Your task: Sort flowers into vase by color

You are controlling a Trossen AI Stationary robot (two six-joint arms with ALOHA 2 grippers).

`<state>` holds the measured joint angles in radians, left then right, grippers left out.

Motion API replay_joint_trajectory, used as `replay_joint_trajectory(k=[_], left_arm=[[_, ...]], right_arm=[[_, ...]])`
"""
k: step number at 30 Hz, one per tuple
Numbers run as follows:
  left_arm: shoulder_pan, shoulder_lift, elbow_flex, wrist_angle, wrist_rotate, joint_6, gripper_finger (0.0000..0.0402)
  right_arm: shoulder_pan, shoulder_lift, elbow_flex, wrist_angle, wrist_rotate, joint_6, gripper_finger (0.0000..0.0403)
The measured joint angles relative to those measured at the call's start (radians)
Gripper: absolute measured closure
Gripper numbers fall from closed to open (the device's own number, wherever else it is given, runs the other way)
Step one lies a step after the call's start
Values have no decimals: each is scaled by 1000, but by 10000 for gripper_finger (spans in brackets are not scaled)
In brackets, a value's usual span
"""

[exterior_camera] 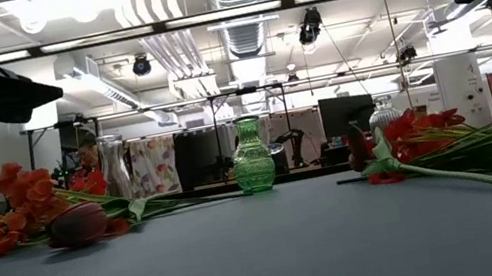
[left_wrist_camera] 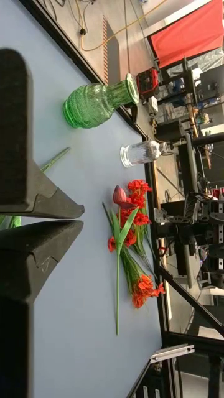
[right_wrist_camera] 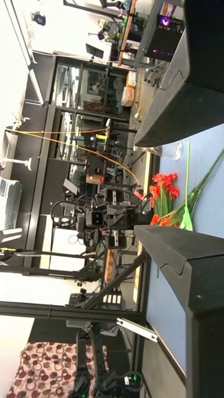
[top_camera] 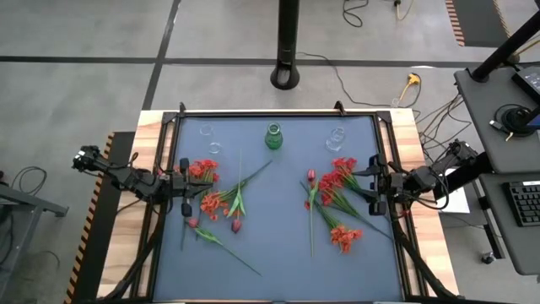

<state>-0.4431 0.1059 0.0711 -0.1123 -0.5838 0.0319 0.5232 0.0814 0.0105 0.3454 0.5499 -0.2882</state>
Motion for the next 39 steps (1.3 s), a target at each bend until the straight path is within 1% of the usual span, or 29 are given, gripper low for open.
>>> replay_joint_trajectory(k=[2, 3, 4, 6, 7, 8, 10, 16, 18, 20, 21, 23, 25, 27, 30, 36, 39], left_arm=[[0, 0, 0, 2, 0, 0, 402], [0, 0, 0, 12, 2, -26, 402], [0, 1, 0, 39, 15, -108, 402], [0, 1, 0, 126, 60, -360, 402], [0, 1, 0, 174, 61, -422, 402], [-1, 1, 0, 213, 51, -431, 402], [-1, 1, 0, 273, 39, -396, 402], [0, 1, 0, 416, 28, -340, 402], [-1, 5, 0, 466, -28, -315, 402], [-1, 4, 0, 502, -92, -313, 402], [0, 5, 0, 517, -115, -313, 402], [0, 10, 0, 543, -130, -311, 402], [0, 17, 0, 563, -132, -314, 402], [0, 33, 0, 575, -133, -334, 402], [0, 78, 0, 595, -132, -392, 402], [0, 240, 0, 626, -139, -575, 402], [-1, 322, 0, 667, -113, -654, 402]], right_arm=[[0, 0, 0, 0, 0, 2, 193], [0, 0, 0, -1, 0, 33, 193], [0, 0, 0, -1, -4, 100, 193], [0, 0, 0, 1, -7, 279, 193], [-2, 0, 0, 13, 4, 319, 193], [-4, 0, 0, 23, 26, 315, 193], [-5, -1, 0, 31, 53, 313, 193], [-5, 0, 3, 57, 56, 353, 193], [-5, 0, 17, 53, 67, 368, 193], [-4, 0, 40, 54, 125, 384, 193], [-5, 1, 53, 51, 177, 395, 193], [-5, 6, 82, 1, 287, 403, 193], [-5, 8, 114, -78, 364, 404, 193], [-5, 8, 147, -138, 392, 404, 193], [-5, 8, 188, -186, 395, 401, 193], [-5, 8, 282, -298, 396, 394, 193], [-5, 8, 329, -300, 398, 340, 193]])
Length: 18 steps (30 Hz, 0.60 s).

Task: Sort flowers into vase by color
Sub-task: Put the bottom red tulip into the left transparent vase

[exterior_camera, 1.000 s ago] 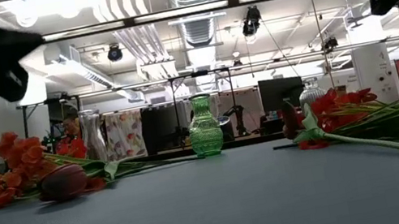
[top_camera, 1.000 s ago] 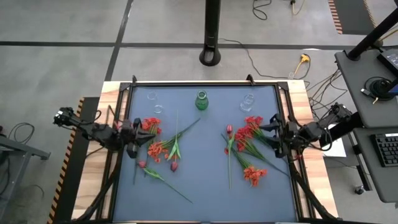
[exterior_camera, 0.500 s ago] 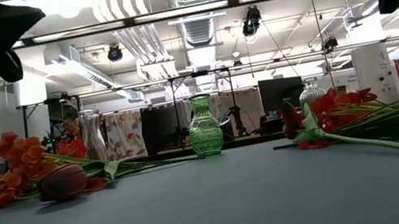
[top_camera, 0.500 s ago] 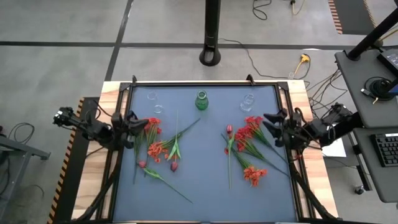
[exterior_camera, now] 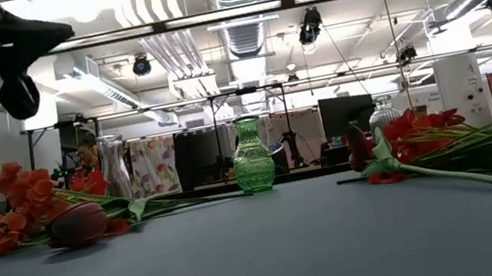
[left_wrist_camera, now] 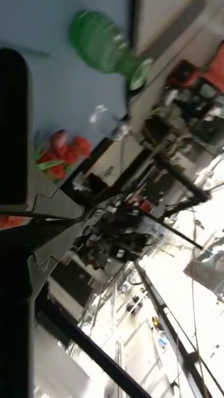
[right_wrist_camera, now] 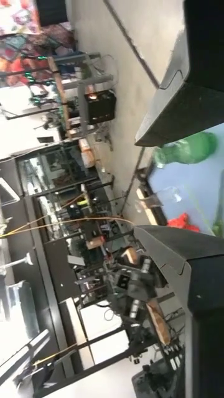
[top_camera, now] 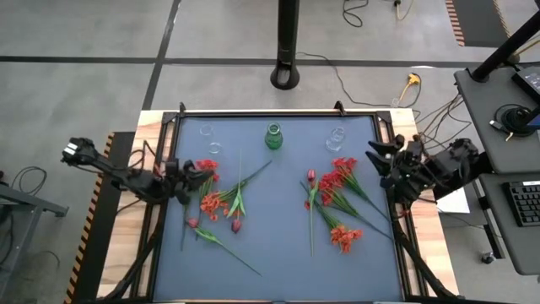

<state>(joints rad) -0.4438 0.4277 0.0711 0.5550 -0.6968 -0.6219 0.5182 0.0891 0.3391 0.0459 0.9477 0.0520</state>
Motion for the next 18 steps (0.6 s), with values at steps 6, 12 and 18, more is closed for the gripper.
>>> replay_joint_trajectory(k=[6, 12, 18], left_arm=[[0, 186, 73, -35, 4, -98, 402], [0, 350, 323, -359, 139, -137, 402], [-21, 556, 667, -1022, 393, -307, 402]], right_arm=[[0, 24, 51, -68, -1, 8, 193], [0, 82, 49, -97, -4, 64, 193], [0, 115, 49, -94, -4, 81, 193]])
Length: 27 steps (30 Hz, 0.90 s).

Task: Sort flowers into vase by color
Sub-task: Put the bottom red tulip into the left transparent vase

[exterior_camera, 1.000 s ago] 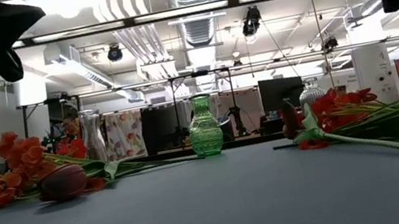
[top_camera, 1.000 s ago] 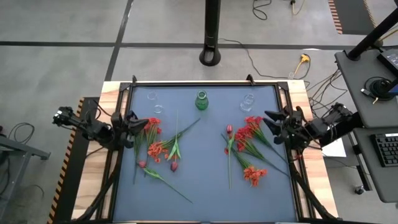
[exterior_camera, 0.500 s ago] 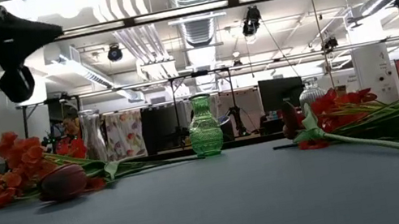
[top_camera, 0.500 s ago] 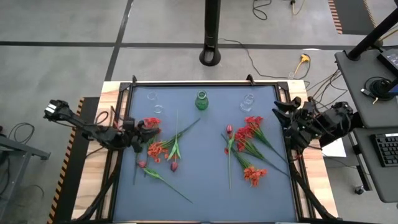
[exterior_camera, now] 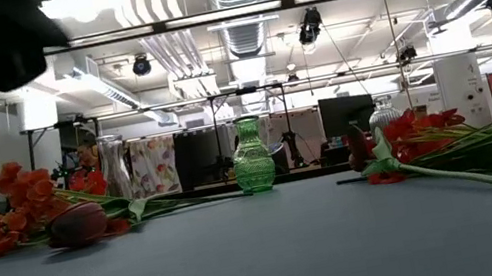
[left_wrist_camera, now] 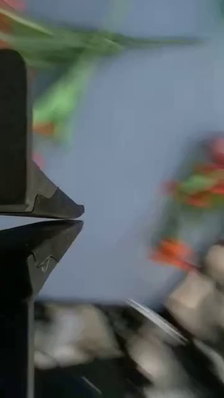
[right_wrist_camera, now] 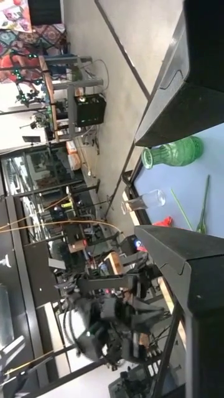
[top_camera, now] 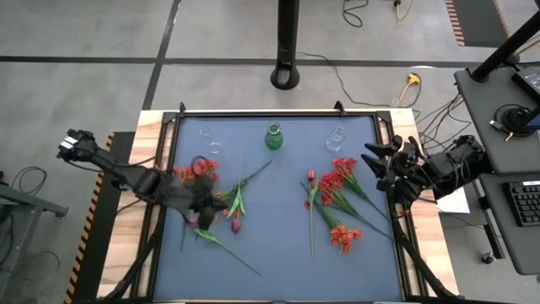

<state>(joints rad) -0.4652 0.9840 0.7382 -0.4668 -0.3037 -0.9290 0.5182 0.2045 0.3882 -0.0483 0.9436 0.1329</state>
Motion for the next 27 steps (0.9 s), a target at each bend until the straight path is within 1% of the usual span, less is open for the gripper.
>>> replay_joint_trajectory(k=[2, 5, 8, 11, 14, 17, 19, 22, 25, 27], left_arm=[[-12, 92, 107, -182, 108, 2, 401], [-31, 242, 244, -443, 188, 7, 392], [-41, 395, 343, -591, 270, 66, 367], [-46, 525, 404, -608, 313, 151, 331], [-50, 640, 442, -613, 313, 235, 288], [-58, 729, 459, -619, 313, 303, 251], [-69, 769, 467, -623, 313, 337, 234], [-88, 804, 475, -622, 323, 360, 222], [-107, 818, 476, -621, 351, 358, 222], [-118, 827, 470, -616, 346, 349, 224]], right_arm=[[0, 2, 0, -1, -1, 2, 193], [0, 1, 0, 0, -1, 23, 193], [0, 2, 0, 0, -4, 25, 193], [0, 2, 0, 0, -5, 26, 193], [0, 1, 0, 0, -4, 26, 193], [0, 2, 0, 0, -10, 27, 193], [0, 1, 0, 0, -29, 33, 193], [0, 1, 0, 0, -54, 34, 193], [0, 2, 0, 0, -61, 36, 193], [0, 1, 0, 0, -61, 41, 193]])
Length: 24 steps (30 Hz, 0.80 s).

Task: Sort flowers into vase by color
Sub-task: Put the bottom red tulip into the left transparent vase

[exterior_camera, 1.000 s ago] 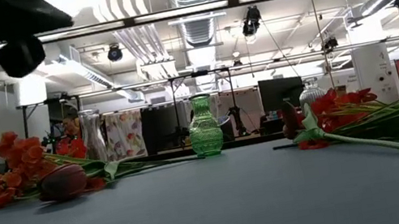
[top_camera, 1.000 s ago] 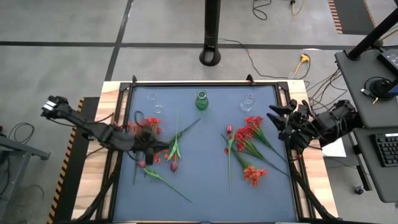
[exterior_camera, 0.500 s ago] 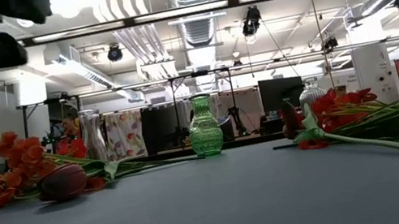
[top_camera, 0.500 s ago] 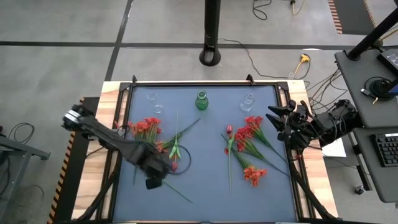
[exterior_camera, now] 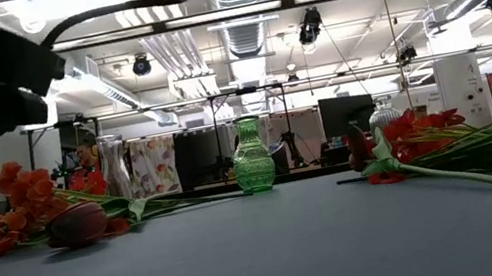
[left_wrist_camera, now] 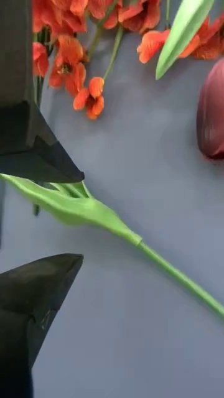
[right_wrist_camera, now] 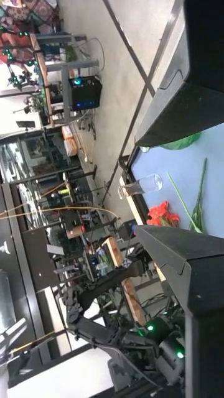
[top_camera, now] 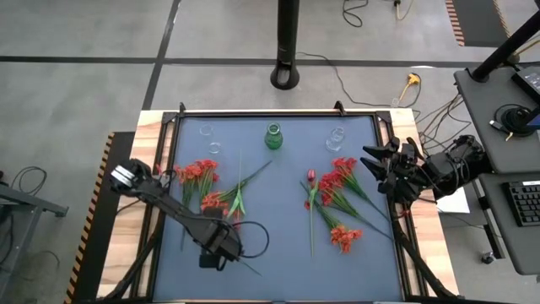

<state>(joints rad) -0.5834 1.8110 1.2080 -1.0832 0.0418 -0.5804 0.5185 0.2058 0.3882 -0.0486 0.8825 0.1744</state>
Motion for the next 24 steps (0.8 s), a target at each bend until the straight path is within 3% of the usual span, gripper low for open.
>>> replay_joint_trajectory(k=[12, 24], left_arm=[[-6, 64, -57, 86, -31, -4, 266], [-6, 74, -35, 71, -30, 9, 393]], right_arm=[[0, 0, 0, 0, 0, 2, 193], [0, 0, 0, 0, 0, 0, 193]])
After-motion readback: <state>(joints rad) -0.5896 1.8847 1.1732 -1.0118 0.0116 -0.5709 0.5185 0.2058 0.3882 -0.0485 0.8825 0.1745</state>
